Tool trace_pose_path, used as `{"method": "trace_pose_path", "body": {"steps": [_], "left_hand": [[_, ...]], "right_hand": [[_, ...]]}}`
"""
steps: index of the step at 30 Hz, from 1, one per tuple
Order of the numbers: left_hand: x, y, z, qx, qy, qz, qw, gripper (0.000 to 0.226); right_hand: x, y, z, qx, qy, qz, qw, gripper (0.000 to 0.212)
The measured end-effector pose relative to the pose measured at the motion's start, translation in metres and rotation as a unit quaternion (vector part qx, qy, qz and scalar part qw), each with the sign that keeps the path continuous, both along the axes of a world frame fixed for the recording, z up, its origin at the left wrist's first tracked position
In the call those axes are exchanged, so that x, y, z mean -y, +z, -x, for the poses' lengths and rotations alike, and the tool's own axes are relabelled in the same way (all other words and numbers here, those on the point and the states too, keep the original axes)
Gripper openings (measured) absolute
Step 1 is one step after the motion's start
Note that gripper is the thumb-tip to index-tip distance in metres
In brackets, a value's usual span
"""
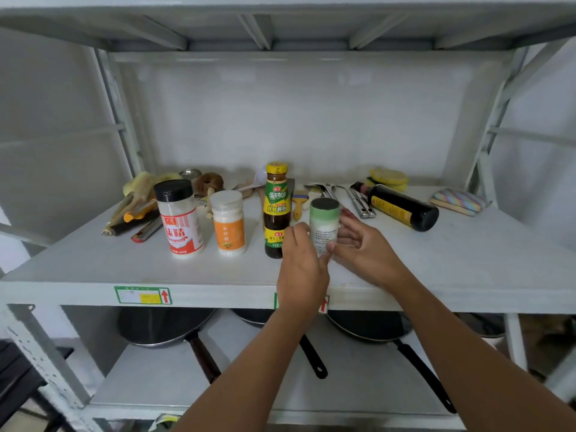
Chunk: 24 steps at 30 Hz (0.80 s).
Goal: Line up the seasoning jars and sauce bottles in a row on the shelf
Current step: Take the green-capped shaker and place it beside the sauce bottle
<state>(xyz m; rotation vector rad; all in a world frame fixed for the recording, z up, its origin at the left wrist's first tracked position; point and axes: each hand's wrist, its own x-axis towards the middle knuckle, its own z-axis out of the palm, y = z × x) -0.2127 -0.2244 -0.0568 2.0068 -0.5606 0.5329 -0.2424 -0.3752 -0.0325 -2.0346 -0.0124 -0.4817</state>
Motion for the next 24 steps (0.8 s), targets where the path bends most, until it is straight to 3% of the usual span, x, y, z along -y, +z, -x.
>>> {"method": "trace_pose_path", "body": {"steps": [6,12,24], "left_hand": [[-0.0027,-0.0022,-0.0021,0.003,-0.017,-0.01,1.0,0.042],[-0.0004,-0.0022,0.0011,-0.026,-0.016,-0.008,1.0,0.035],[-0.0053,-0.0024,-0.0018,0.021,-0.022,-0.051,0.998,0.048]], "right_hand": [[-0.0005,0.0018,0.0029,-0.002,-0.037,0.041,0.998,0.062],[0.0036,0.0016,0.0064,-0.006,-0.01,-0.02,1.0,0.054],[0.0041,-0.0032,0.0001,-0.014,-0.027,0.019,0.999,0.061]]}}
